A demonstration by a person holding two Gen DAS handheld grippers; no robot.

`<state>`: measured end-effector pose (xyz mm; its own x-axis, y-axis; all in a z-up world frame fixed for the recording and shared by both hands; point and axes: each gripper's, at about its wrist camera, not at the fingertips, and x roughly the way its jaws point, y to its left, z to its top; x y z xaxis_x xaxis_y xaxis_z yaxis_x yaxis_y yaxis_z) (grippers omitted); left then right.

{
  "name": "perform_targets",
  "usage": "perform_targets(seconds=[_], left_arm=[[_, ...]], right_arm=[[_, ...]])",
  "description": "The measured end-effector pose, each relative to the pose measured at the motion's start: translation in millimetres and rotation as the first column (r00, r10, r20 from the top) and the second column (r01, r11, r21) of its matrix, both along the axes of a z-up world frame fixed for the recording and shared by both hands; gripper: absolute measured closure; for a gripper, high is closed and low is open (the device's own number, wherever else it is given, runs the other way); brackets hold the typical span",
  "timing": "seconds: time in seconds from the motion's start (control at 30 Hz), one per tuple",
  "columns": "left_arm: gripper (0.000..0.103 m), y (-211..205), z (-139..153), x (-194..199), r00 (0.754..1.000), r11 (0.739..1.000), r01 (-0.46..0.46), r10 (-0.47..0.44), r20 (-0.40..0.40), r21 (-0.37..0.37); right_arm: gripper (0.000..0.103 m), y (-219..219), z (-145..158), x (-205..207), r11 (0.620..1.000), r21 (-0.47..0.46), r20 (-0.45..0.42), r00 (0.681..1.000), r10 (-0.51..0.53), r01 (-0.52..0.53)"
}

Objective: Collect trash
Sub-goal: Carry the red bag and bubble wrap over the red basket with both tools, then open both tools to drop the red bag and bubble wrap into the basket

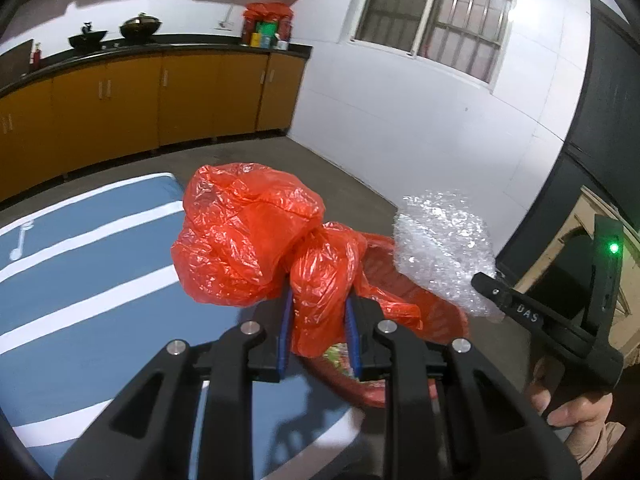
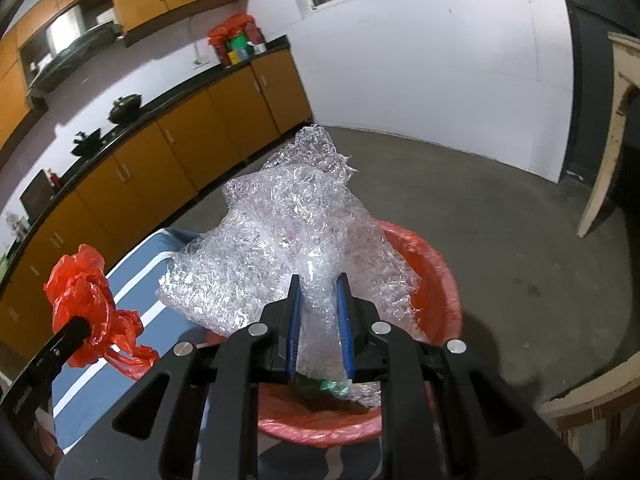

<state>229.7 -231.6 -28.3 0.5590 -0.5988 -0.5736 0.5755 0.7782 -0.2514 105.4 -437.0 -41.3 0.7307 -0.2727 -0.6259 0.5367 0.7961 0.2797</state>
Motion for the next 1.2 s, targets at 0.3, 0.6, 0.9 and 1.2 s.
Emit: perform_targets(seconds=[0.3,0.6,0.9,1.2], left_arm=[[0.080,-42,-20,7,0.997,0.998,0.067,-0.067,-0.038,0.003],[0.079,-68,-39,11,0.989,0.991,0.131,-0.129,-0.077,0.027],[0.072,-85,-54,13,0.983,0.986,0.158,-0.152,-0.107,0.047],[0.064,-79,-59,11,0.983,0.987,0.147,-0.140,-0.116,0.057]], right_arm=[[0.085,-15,-7,7,0.999,0.021,-0.021,0.999,-0.040,0.040],[0.084,-20,-6,18,0.997,0.050,-0.024,0.998,-0.051,0.053],[0.067,-22,-8,19,0.997,0.081,-0.001,1.000,-0.005,0.005],[0.059,-24,-7,12,0.996,0.088,0.009,1.000,-0.010,0.009]])
